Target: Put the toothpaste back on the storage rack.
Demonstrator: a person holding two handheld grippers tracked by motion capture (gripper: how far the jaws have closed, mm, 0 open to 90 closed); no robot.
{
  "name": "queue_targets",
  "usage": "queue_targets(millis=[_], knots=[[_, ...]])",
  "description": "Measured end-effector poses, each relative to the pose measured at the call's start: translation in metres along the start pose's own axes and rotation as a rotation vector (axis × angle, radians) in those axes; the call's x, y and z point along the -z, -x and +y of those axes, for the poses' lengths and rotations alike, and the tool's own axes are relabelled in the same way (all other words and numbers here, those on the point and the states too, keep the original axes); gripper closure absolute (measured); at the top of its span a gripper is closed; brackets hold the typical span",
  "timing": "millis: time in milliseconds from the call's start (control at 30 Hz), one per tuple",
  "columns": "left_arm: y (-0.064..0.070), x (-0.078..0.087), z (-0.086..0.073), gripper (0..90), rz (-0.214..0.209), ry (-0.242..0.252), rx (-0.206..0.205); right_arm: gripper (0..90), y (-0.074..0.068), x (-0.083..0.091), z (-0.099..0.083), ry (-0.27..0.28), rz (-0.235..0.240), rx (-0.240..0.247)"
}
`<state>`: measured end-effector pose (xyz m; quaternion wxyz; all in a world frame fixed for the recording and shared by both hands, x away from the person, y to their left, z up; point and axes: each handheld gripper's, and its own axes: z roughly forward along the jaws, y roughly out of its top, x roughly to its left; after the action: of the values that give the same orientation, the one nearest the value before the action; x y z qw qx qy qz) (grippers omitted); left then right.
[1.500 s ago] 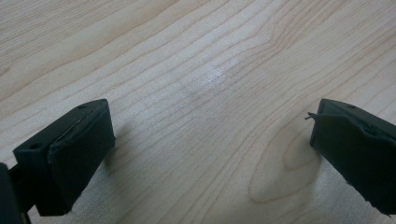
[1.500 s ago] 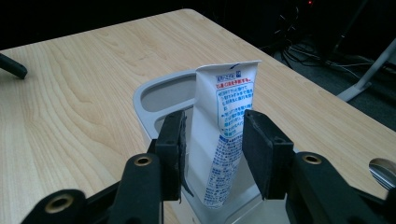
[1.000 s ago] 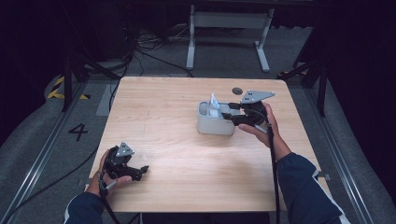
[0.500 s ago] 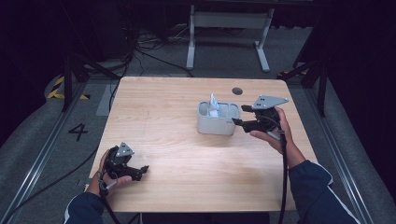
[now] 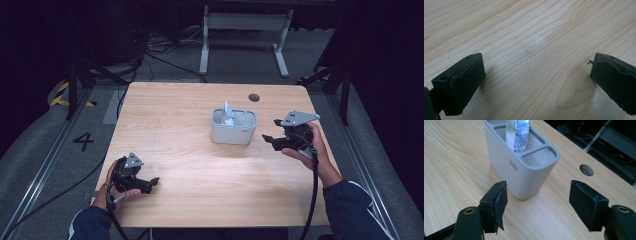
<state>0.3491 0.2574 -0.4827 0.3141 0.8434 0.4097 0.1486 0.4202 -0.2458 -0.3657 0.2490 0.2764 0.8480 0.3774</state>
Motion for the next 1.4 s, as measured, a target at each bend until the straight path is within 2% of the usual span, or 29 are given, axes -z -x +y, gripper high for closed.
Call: queue_targets(millis=[100,267,567,700,1000,1233,1400], knots=[[0.0,0.0,0.0,0.2,0.0,0.0,0.0,31.3,-0.001,0.002,-0.008,-0.018,0.0,-0.005],[0.0,0.0,0.0,0.2,0.0,0.0,0.0,30.8,-0.002,0.005,-0.02,-0.045,-0.023,0.012],[0.001,0.0,0.0,0.3,0.003,0.002,0.006,28.9,-0.008,0.009,-0.048,-0.109,-0.056,0.011],[0.001,0.0,0.0,0.3,0.004,0.003,0.008,28.7,-0.008,0.011,-0.056,-0.111,-0.067,0.005],[0.001,0.0,0.0,0.4,0.003,0.003,0.009,28.2,-0.003,0.017,-0.083,-0.136,-0.077,-0.031],[0.001,0.0,0.0,0.4,0.004,0.003,0.009,28.1,0.001,0.022,-0.104,-0.149,-0.082,-0.086],[0.001,0.0,0.0,0.4,0.004,0.003,0.009,28.1,0.002,0.024,-0.114,-0.157,-0.083,-0.101]])
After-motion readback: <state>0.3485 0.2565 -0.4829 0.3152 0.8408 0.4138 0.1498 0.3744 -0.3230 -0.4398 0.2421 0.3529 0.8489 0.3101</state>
